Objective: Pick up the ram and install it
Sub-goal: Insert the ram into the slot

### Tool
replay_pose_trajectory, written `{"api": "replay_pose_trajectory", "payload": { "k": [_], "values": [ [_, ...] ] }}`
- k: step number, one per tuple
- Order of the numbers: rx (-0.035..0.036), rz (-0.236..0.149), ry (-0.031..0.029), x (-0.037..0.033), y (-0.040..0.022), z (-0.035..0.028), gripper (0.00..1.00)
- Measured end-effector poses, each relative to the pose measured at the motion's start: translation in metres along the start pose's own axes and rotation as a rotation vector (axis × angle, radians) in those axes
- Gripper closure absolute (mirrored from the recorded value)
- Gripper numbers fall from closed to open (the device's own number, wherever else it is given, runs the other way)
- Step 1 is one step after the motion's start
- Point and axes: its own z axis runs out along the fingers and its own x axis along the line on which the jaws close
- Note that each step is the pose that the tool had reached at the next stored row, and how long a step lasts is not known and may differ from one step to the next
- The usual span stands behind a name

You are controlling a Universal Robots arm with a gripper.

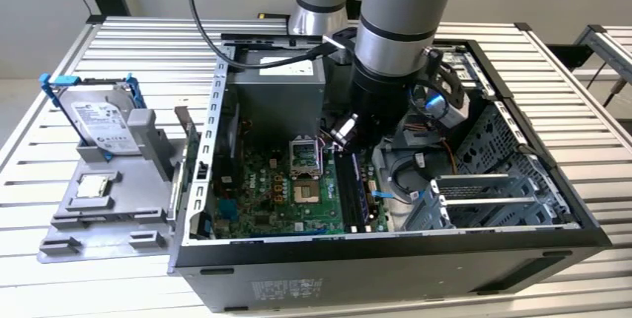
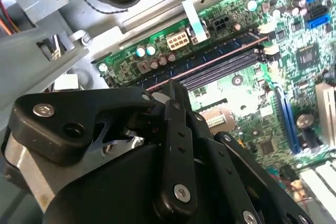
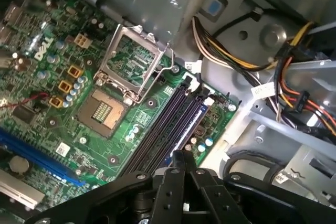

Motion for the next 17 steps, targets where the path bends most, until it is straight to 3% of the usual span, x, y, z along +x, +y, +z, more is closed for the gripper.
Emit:
{"api": "replay_pose_trajectory", "payload": {
  "k": [17],
  "values": [
    [-0.0052,-0.225,-0.0058,0.0,0.0,0.0,1.0]
  ]
}}
